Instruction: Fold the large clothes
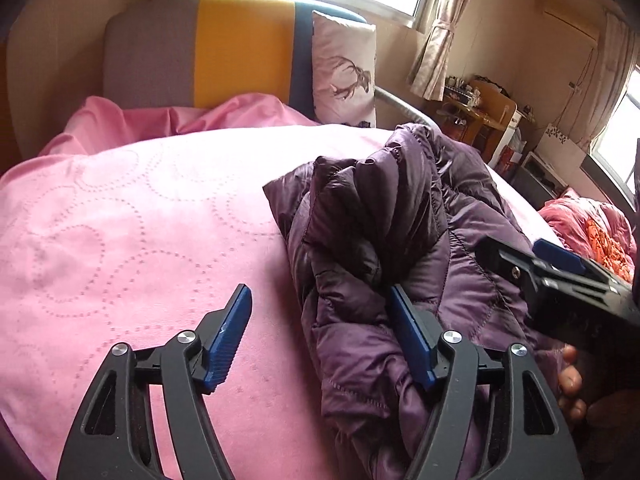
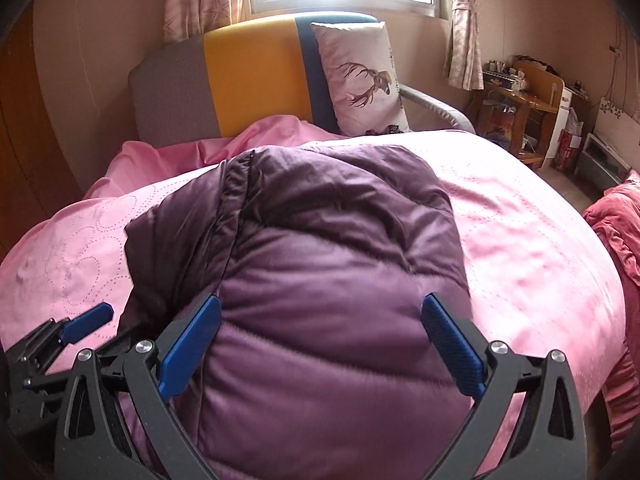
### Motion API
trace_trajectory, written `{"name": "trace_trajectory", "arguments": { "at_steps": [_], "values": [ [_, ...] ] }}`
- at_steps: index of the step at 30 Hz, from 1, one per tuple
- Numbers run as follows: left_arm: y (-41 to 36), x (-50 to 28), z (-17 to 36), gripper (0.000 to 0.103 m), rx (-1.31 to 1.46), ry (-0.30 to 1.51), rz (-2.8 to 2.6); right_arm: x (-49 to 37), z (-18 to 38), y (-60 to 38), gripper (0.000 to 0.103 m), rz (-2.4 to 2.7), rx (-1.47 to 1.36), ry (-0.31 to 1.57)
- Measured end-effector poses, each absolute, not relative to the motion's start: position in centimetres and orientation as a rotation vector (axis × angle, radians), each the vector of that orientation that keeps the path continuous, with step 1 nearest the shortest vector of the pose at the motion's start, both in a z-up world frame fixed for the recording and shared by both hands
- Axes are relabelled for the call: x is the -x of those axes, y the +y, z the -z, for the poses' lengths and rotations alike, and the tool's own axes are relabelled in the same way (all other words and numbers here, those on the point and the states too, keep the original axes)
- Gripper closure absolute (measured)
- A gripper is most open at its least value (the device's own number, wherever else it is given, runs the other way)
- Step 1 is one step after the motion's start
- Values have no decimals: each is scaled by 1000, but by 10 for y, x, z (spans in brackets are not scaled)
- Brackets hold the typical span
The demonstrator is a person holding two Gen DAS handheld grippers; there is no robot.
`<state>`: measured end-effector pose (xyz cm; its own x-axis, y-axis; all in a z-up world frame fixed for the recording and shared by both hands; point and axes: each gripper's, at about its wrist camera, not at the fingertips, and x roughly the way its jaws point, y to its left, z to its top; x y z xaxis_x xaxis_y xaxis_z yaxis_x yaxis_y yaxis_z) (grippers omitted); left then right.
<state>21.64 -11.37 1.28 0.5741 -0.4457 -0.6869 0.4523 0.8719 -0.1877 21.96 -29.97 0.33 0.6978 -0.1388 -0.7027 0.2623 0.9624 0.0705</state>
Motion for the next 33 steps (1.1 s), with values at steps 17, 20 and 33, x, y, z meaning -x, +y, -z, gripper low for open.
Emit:
{"name": "trace_trajectory", "arguments": {
  "at_steps": [17, 20, 33],
  "values": [
    [-88, -168, -30, 16, 6, 722, 439, -130, -23, -260, 2, 285, -179, 748],
    [-80, -157, -33, 12, 8, 704, 421, -115, -27, -256, 2, 305, -184, 740],
    [-67, -104, -30, 4, -56, 642, 340, -67, -38, -240, 2, 458, -153, 696]
  ]
}}
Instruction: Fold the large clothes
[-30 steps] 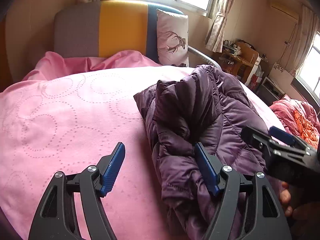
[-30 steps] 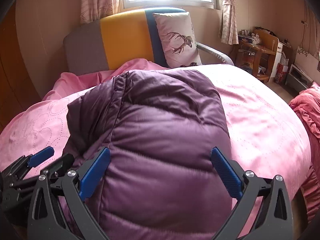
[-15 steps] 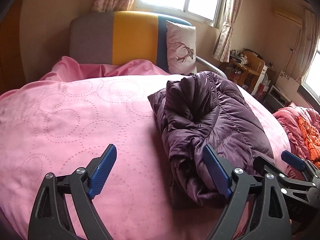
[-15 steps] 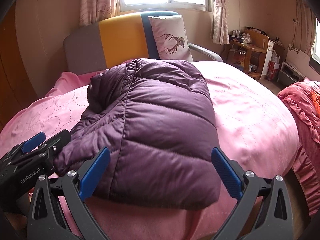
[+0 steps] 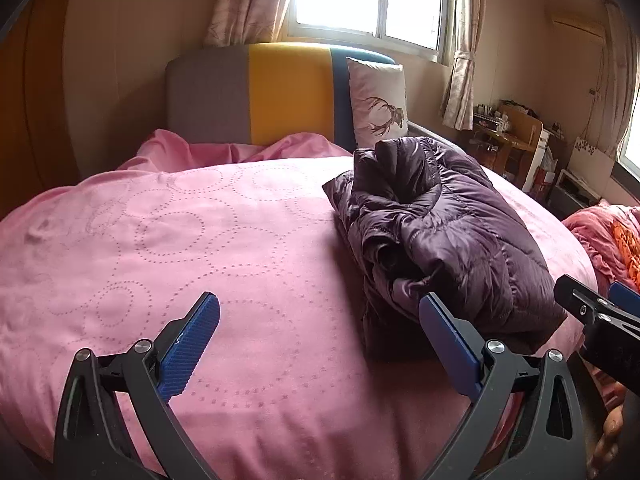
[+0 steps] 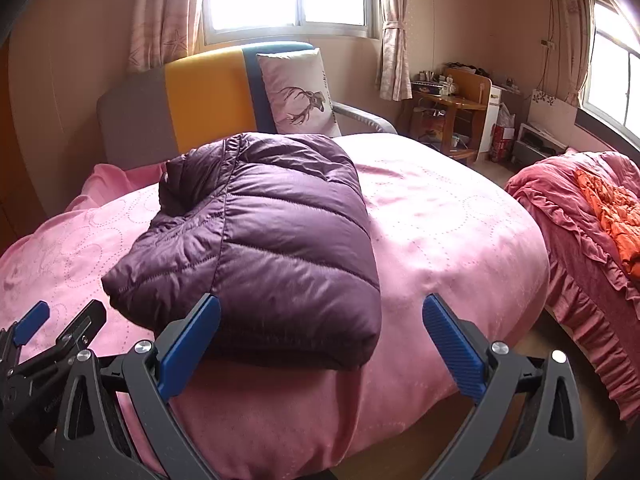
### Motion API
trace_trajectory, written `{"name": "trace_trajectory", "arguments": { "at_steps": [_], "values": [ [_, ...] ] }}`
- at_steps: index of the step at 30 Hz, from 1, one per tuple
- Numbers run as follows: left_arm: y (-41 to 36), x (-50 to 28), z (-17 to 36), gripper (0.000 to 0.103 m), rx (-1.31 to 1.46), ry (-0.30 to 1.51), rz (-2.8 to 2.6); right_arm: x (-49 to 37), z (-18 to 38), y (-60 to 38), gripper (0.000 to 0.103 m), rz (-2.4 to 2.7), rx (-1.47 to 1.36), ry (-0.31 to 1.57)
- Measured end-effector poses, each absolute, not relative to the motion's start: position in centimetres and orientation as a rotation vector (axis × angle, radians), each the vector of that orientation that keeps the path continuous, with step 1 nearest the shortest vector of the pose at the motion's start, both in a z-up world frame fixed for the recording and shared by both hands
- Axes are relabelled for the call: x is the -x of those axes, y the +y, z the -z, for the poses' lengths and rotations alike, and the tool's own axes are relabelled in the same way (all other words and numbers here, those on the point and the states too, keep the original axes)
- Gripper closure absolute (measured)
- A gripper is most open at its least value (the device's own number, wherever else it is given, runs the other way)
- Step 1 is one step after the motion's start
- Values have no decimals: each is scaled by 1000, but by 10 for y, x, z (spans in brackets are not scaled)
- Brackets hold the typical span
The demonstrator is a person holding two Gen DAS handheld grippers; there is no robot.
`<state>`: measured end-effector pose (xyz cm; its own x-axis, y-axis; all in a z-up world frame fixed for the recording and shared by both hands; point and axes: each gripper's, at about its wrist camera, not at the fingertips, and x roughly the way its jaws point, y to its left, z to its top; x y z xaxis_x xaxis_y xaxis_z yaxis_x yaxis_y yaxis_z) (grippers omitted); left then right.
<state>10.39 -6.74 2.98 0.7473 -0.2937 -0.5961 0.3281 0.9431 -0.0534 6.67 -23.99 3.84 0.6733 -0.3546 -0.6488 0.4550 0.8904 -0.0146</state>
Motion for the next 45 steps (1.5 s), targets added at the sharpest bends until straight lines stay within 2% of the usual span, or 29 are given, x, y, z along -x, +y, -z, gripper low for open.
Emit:
{"name": "trace_trajectory", "arguments": {
  "at_steps": [45],
  "values": [
    [-60, -81, -34, 4, -36, 643, 275, -46, -32, -220, 2, 459, -142, 680]
  ]
}}
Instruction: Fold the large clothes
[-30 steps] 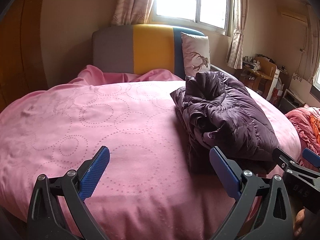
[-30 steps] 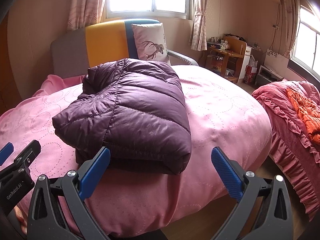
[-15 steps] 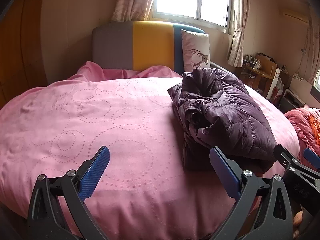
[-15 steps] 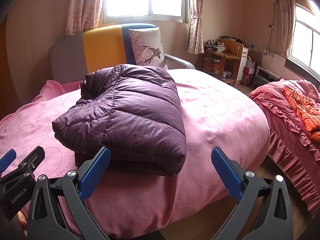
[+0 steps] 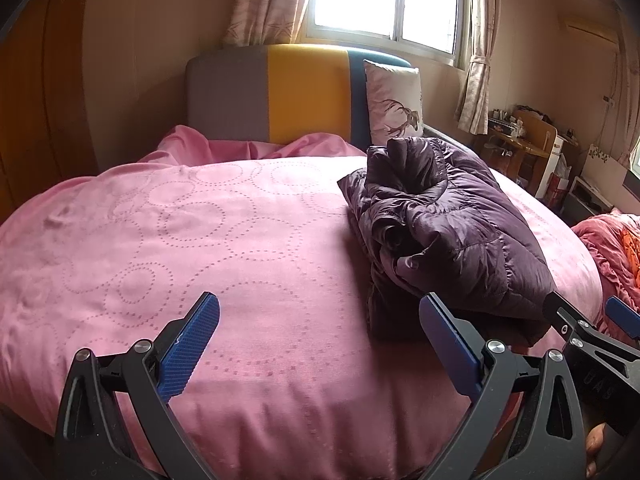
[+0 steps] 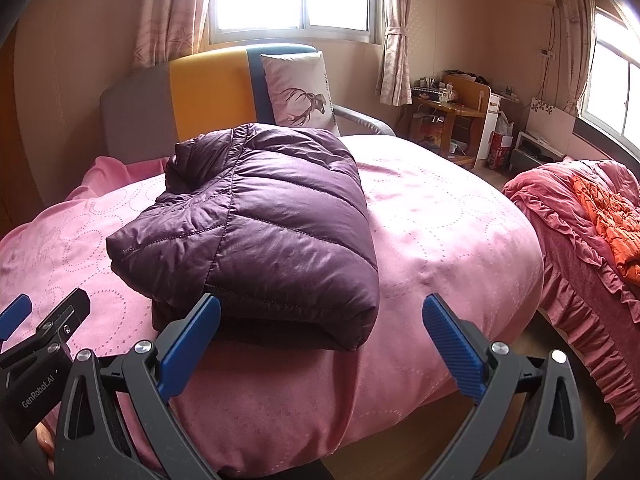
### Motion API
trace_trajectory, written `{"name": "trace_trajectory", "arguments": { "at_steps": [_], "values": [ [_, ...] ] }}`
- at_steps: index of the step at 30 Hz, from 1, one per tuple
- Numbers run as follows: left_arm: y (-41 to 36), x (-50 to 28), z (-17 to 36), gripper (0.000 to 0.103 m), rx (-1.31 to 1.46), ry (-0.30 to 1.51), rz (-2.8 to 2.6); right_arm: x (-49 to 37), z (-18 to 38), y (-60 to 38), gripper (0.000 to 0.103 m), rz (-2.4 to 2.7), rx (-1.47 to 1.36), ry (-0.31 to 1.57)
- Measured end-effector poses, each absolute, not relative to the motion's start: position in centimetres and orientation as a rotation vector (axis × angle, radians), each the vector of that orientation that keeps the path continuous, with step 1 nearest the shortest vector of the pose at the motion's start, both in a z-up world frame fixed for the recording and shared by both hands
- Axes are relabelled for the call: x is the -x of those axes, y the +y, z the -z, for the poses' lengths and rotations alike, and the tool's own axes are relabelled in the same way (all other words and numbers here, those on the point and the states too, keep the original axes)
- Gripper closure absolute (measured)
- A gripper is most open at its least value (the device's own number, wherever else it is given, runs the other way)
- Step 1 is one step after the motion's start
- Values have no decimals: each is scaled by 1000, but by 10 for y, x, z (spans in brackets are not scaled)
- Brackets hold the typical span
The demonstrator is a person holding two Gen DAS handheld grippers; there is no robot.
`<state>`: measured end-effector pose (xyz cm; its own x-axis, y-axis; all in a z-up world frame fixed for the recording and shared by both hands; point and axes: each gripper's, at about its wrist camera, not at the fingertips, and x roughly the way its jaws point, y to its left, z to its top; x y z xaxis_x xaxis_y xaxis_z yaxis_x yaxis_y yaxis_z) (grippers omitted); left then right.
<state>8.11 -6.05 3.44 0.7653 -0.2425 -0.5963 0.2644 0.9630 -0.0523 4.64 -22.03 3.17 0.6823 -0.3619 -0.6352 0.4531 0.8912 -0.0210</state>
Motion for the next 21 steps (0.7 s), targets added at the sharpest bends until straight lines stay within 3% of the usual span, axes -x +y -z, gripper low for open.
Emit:
{"name": "trace_trajectory", "arguments": {
  "at_steps": [21],
  "values": [
    [-60, -82, -31, 4, -45, 655, 287, -48, -28, -218, 2, 443, -155, 693]
  ]
}}
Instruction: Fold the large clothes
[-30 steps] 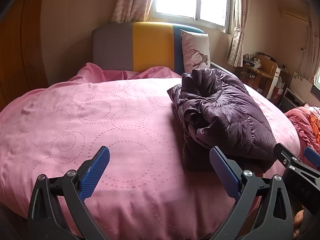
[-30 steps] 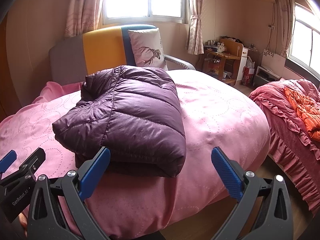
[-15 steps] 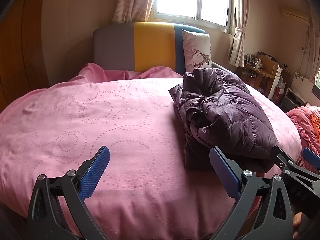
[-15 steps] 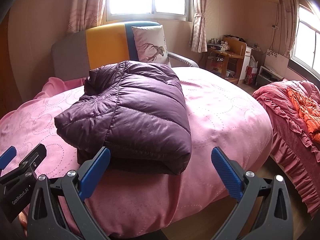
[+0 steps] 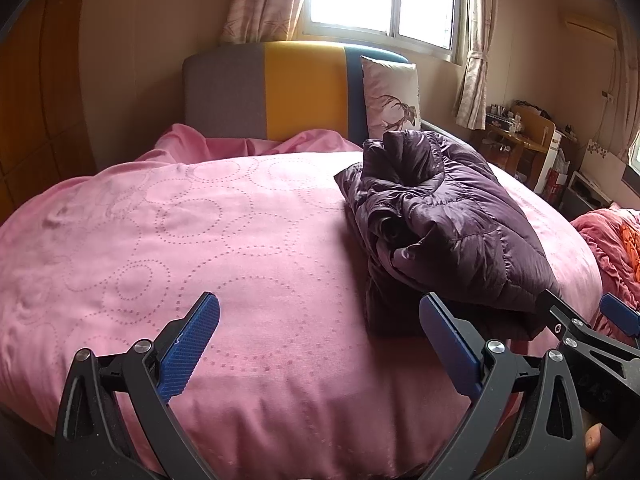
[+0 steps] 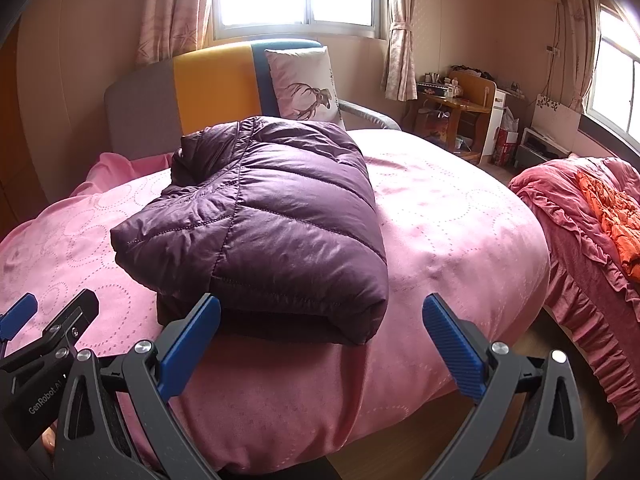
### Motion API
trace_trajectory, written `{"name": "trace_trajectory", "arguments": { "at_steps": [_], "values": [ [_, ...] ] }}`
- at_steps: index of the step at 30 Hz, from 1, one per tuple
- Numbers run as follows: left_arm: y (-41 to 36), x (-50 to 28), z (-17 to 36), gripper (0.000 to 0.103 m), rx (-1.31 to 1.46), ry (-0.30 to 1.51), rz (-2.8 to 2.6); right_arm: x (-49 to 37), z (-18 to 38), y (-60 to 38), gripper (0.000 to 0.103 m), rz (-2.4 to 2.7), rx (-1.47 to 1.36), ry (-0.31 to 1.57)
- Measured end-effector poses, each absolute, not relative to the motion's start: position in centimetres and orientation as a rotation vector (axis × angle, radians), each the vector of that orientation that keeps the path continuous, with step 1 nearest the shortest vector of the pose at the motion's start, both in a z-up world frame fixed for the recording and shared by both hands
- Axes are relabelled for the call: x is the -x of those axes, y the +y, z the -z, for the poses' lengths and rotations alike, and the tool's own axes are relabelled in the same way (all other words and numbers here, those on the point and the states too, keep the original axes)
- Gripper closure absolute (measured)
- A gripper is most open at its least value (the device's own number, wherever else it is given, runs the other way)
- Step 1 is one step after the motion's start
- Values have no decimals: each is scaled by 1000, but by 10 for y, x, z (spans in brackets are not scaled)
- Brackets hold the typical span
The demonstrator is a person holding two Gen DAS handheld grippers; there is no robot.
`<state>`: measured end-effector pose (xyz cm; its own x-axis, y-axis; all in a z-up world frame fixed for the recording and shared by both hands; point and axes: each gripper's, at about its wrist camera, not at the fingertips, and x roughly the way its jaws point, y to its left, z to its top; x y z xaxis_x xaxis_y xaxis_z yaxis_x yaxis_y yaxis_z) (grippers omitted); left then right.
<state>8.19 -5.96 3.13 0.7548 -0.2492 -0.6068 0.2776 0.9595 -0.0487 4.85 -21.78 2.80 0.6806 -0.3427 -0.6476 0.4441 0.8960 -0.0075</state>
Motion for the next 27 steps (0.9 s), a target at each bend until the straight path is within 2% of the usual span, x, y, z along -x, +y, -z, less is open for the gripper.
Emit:
{"name": "trace_trajectory", "arguments": {
  "at_steps": [27],
  "values": [
    [-57, -79, -34, 4, -49, 641, 308, -49, -27, -217, 2, 430, -155, 702]
  ]
}}
